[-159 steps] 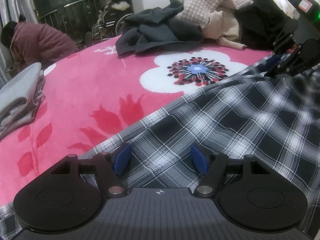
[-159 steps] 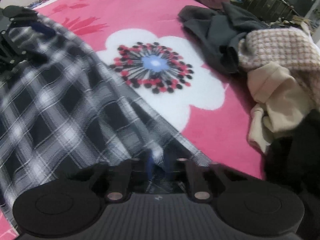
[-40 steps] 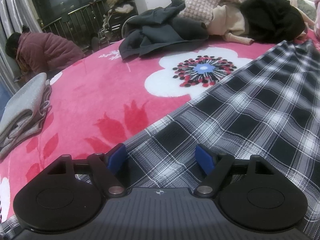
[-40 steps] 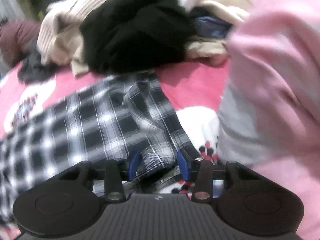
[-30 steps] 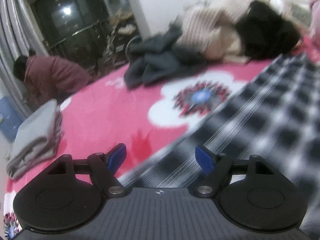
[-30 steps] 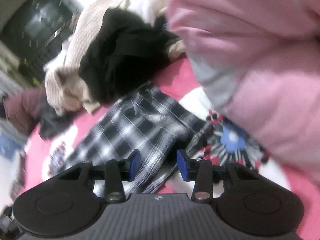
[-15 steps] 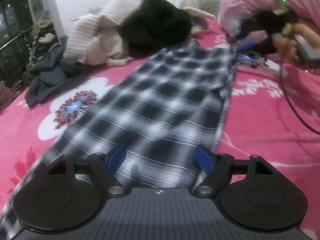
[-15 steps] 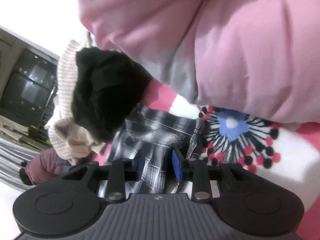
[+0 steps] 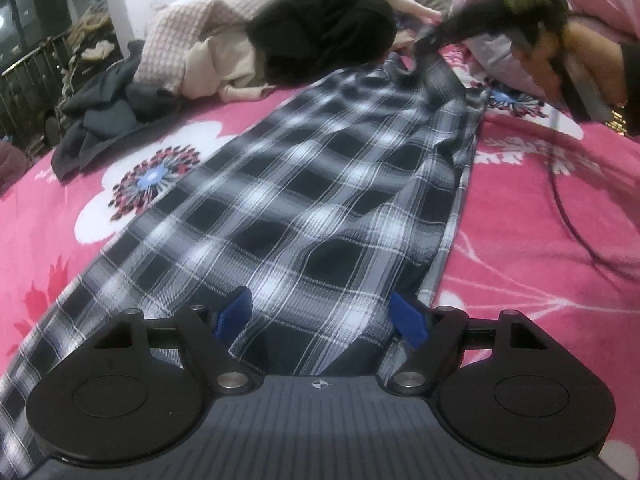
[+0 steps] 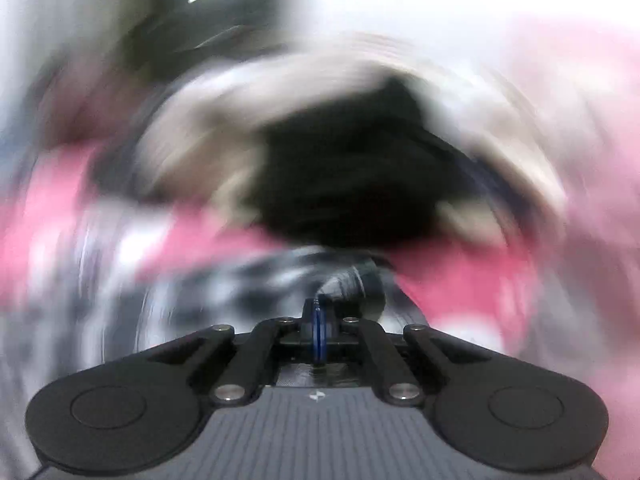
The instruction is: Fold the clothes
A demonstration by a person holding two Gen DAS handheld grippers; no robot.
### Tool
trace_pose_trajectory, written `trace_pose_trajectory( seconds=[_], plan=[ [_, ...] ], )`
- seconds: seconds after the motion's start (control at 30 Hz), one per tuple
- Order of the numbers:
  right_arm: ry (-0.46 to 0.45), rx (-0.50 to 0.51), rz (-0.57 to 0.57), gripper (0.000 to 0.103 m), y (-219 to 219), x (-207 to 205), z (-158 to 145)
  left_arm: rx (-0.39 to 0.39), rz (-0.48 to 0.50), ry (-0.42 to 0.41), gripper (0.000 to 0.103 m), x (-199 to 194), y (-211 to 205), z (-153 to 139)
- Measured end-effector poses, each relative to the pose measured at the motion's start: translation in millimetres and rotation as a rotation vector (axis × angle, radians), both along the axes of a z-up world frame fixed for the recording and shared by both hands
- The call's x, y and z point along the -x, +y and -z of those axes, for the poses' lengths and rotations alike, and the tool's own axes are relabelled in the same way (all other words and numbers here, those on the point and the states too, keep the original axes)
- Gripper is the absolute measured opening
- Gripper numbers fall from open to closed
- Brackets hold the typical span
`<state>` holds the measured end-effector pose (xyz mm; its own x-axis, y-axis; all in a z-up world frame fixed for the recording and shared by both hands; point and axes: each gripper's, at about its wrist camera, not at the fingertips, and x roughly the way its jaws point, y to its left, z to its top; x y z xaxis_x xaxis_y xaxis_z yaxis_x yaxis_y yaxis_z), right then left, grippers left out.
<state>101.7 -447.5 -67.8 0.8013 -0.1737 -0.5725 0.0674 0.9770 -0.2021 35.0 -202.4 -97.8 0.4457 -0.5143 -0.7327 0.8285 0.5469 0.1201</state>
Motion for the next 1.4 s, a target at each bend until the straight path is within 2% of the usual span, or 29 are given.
trace_pose_trajectory(
  seconds=[0.17,0.2,0.27,0.3,0.43,0.5,0.67,0.73,0.87,0.9,0.93,0.97,1.07,1.17,1.27,1.4],
  plan=[
    [0.112,0.387,-0.244,0.001,52,7,41,0.012,-0.002,0.007,0.077,-4,0,2],
    [0.113,0.372,-0.228,0.001,49,7,40,0.013,-0.001,0.008,0.077,-4,-1,2],
    [0.092,0.311,-0.150,0.001,33,9,34,0.013,0.001,0.009,0.077,-4,0,4],
    [0.074,0.259,-0.077,0.001,20,10,28,0.014,0.000,0.010,0.077,-4,0,4],
    [0.012,-0.007,0.280,0.001,-41,26,17,0.014,-0.002,0.014,0.077,-5,1,4],
    [0.017,-0.162,0.402,0.001,-69,35,26,0.011,0.002,0.013,0.077,-5,1,4],
    [0.000,-0.355,0.539,0.001,-90,47,47,-0.002,0.010,0.007,0.077,-5,1,5],
    [-0.017,-0.379,0.561,0.001,-94,46,48,-0.004,0.008,0.005,0.077,-4,1,5],
    [-0.021,-0.338,0.561,0.003,-97,38,49,-0.006,0.010,0.003,0.077,-4,2,5],
    [-0.020,-0.325,0.565,0.007,-101,41,47,-0.005,0.010,0.002,0.077,-4,2,4],
    [-0.023,-0.305,0.575,0.019,-101,41,46,-0.002,0.008,0.003,0.077,-5,3,3],
    [-0.025,-0.276,0.584,0.024,-100,45,44,0.000,0.006,0.003,0.077,-5,4,2],
    [-0.028,-0.208,0.559,0.025,-94,59,34,0.008,0.001,0.004,0.077,-6,7,-1],
    [-0.086,-0.081,0.466,0.026,-68,70,16,0.037,-0.022,0.018,0.077,-13,15,-10],
    [-0.132,-0.042,0.323,0.026,-47,64,-1,0.071,-0.062,0.029,0.077,-27,22,-19],
    [-0.025,-0.124,0.161,0.025,-45,9,-5,0.075,-0.158,0.009,0.077,-54,34,-24]
  ],
)
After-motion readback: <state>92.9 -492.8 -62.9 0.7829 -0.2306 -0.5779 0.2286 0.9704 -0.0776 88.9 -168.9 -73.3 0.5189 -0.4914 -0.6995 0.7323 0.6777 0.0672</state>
